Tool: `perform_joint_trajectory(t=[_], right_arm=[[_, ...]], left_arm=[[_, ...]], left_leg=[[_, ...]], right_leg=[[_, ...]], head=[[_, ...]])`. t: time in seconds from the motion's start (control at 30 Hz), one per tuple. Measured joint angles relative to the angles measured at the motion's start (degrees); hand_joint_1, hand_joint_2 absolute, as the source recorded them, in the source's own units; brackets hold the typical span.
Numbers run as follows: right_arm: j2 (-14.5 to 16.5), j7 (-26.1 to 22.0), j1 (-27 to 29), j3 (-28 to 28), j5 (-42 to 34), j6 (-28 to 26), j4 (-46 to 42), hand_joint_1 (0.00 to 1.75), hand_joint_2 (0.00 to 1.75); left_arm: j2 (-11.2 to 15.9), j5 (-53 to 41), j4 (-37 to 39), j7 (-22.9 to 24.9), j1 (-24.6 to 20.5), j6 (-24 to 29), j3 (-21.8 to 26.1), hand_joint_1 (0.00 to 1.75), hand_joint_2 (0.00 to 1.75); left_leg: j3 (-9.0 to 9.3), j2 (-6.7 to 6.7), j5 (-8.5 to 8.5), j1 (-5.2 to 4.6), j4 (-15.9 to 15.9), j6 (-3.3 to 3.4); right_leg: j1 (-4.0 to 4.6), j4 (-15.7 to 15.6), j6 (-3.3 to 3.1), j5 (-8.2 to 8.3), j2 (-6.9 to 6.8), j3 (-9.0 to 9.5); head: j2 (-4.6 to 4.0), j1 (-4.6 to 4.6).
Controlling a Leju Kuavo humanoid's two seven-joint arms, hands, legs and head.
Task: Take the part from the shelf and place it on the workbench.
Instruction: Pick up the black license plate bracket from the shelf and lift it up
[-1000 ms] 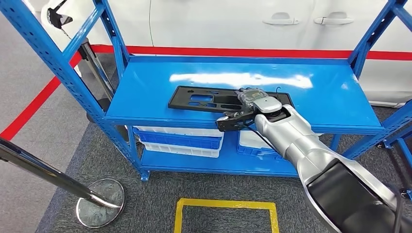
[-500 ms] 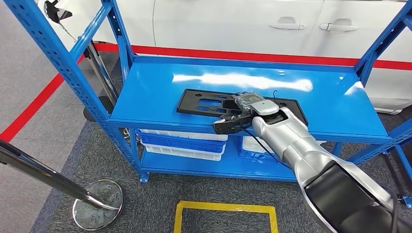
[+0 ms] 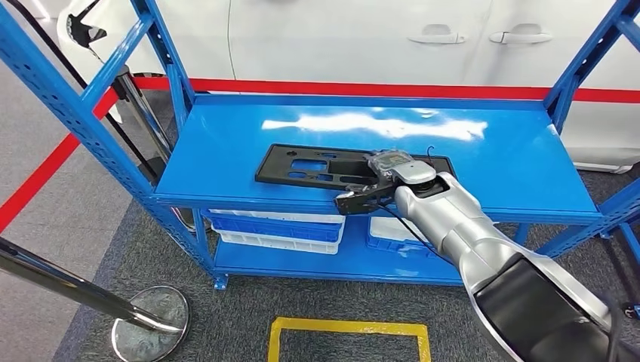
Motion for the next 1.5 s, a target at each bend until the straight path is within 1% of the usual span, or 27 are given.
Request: perform_joint_trajectory(t=[0.03,0.07,0.1,0.13,0.17,0.2,0.23,0.3,0.33,0.37,0.43,0.47,0.6,0.63,0.77,0.83,1.0,1.27,1.33,1.4,1.5], right_arm=[[0.0,-0.1,0.1,0.0,-0.2,0.3,0.1,0.00,0.00],[0.1,-0.2,0.2,0.0,-0.4,0.6,0.1,0.00,0.00],[0.1,-0.3,0.2,0.0,-0.5,1.0,0.1,0.00,0.44],[0.2,-0.5,0.1,0.0,-0.5,1.5,0.1,0.00,0.87],[0.2,-0.7,0.1,0.0,-0.4,1.9,0.1,0.00,1.31],[0.3,-0.8,0.0,0.0,-0.4,2.3,0.1,0.00,1.75],[0.3,-0.9,0.0,0.0,-0.3,2.6,0.2,0.37,1.75],[0.3,-1.1,-0.1,0.0,-0.2,2.7,0.2,1.24,1.75],[0.4,-1.2,-0.1,0.1,-0.1,2.7,0.2,1.68,1.75],[0.4,-1.3,-0.2,0.1,0.0,2.8,0.2,1.75,1.75],[0.4,-1.3,-0.4,0.1,-0.1,2.9,0.2,1.75,1.75],[0.4,-1.3,-0.5,0.1,-0.2,2.9,0.2,1.75,1.75],[0.4,-1.5,-0.5,0.2,-0.3,2.9,0.2,1.75,1.75],[0.4,-1.6,-0.5,0.2,-0.3,2.9,0.2,1.75,1.75],[0.4,-1.9,-0.5,0.2,-0.3,2.6,0.2,1.75,1.75],[0.4,-1.9,-0.6,0.2,-0.3,2.4,0.2,1.75,1.75],[0.4,-2.1,-0.8,0.3,-0.2,2.4,0.2,1.75,1.75],[0.4,-2.2,-0.7,0.4,0.5,1.7,0.2,1.75,1.75],[0.4,-2.3,-0.5,0.5,0.7,0.8,0.2,1.75,1.75],[0.4,-2.2,-0.3,0.7,0.9,-1.4,0.1,1.75,1.75],[0.5,-1.9,-0.1,1.1,1.9,-7.4,-0.9,1.75,1.75]], left_arm=[[0.0,0.0,0.0,0.0,0.0,0.0,0.0,0.00,0.00],[0.0,0.0,0.0,-0.1,0.0,0.0,0.0,0.00,0.00],[0.0,0.0,0.0,-0.1,0.1,0.0,0.0,0.00,0.00],[0.1,0.0,0.0,-0.1,0.1,0.0,0.0,0.00,0.00],[0.1,-0.1,0.0,-0.2,0.1,0.0,0.0,0.00,0.00],[0.1,-0.1,0.0,-0.2,0.0,0.0,0.0,0.00,0.00],[0.2,-0.2,0.0,-0.2,0.0,0.1,0.0,0.00,0.00],[0.3,-0.3,0.0,-0.3,-0.1,0.1,0.0,0.00,0.00],[0.3,-0.3,0.0,-0.3,-0.1,0.1,0.0,0.00,0.00],[0.3,-0.4,0.0,-0.3,-0.1,0.1,0.0,0.00,0.00],[0.3,-0.4,0.0,-0.3,0.0,0.1,0.0,0.00,0.00],[0.3,-0.4,0.0,-0.4,0.0,0.1,0.0,0.00,0.00],[0.3,-0.4,0.0,-0.4,0.0,0.1,0.0,0.00,0.00],[0.3,-0.4,0.0,-0.4,0.0,0.1,0.0,0.00,0.00],[0.3,-0.5,0.0,-0.5,0.0,0.1,0.0,0.00,0.00],[0.3,-0.5,0.0,-0.5,0.0,0.1,0.0,0.00,0.00],[0.4,-0.5,0.0,-0.5,0.0,0.1,0.0,0.00,0.00],[0.4,-1.1,0.0,-0.5,0.0,0.1,0.0,0.00,0.00],[0.4,-1.0,0.0,-0.5,0.0,0.1,0.0,0.00,0.00],[0.4,-0.7,0.0,-0.5,0.0,0.0,0.0,0.00,0.00],[0.4,0.2,0.0,-1.1,0.0,-0.4,0.0,0.00,1.31]], left_leg=[[-0.91,0.01,0.16,0.00,1.3,-0.03],[-0.69,0.01,1.47,0.00,0.3,0.04],[0.65,0.02,3.68,0.00,-2.9,0.20],[2.48,0.02,5.73,-0.03,-7.0,0.45],[4.21,0.01,7.16,-0.17,-10.7,0.70],[5.37,-0.02,7.91,-0.32,-13.2,0.92],[5.85,-0.06,7.91,-0.48,-14.2,1.11],[6.03,-0.14,7.96,-0.61,-14.6,1.43],[6.24,-0.14,8.09,-0.54,-15.0,1.45],[6.47,-0.13,8.25,-0.46,-15.3,1.43],[6.78,-0.12,8.42,-0.40,-15.8,1.29],[6.78,-0.13,8.40,-0.47,-15.8,1.35],[6.74,-0.15,8.21,-0.74,-15.6,1.66],[6.73,-0.15,8.18,-0.80,-15.5,1.71],[6.69,-0.15,8.12,-0.95,-15.4,1.83],[6.69,-0.15,8.12,-0.96,-15.3,1.84],[6.71,-0.13,8.11,-0.95,-15.3,1.84],[6.73,-0.13,8.12,-0.90,-15.3,1.82],[6.73,-0.13,8.13,-0.90,-15.3,1.82],[6.72,-0.13,8.14,-0.90,-15.3,1.81],[6.64,-0.12,8.17,-0.89,-15.3,1.83]], right_leg=[[0.08,0.1,-0.04,-0.10,0.00,0.06],[0.12,0.1,-0.03,-0.23,0.03,0.15],[0.15,0.2,0.02,-0.39,0.06,0.31],[0.17,0.3,0.12,-0.58,0.09,0.47],[0.25,0.4,0.28,-0.74,0.12,0.54],[0.32,0.5,0.47,-0.82,0.13,0.55],[0.37,0.5,0.69,-0.86,0.12,0.50],[0.47,0.2,1.23,-0.75,0.12,0.55],[0.55,0.0,1.12,-0.65,0.12,0.79],[0.67,-0.3,0.62,-0.56,0.10,1.03],[0.80,-0.7,-0.55,-0.41,0.03,1.43],[0.79,-0.9,-0.83,-0.42,-0.03,1.46],[0.58,-1.0,-0.52,-0.36,-0.11,1.53],[0.52,-1.0,-0.33,-0.35,-0.11,1.54],[0.31,-1.0,0.88,-0.40,-0.14,1.58],[0.29,-1.0,1.12,-0.42,-0.15,1.59],[0.31,-1.0,1.25,-0.43,-0.15,1.55],[0.48,-0.9,1.25,-0.44,-0.16,1.50],[0.48,-0.9,1.25,-0.45,-0.16,1.49],[0.48,-0.8,1.25,-0.45,-0.16,1.48],[0.47,-0.7,1.26,-0.43,-0.15,1.38]], head=[[0.00,0.01],[0.00,0.00],[0.00,0.00],[-0.01,0.01],[-0.01,0.01],[-0.01,0.01],[-0.01,0.01],[-0.01,-0.01],[-0.01,0.03],[-0.01,0.04],[-0.01,0.12],[0.00,0.12],[0.00,0.13],[-0.01,0.12],[0.00,0.12],[0.00,0.12],[0.00,0.12],[-0.01,0.12],[-0.01,0.12],[0.00,0.12],[0.00,0.12]])
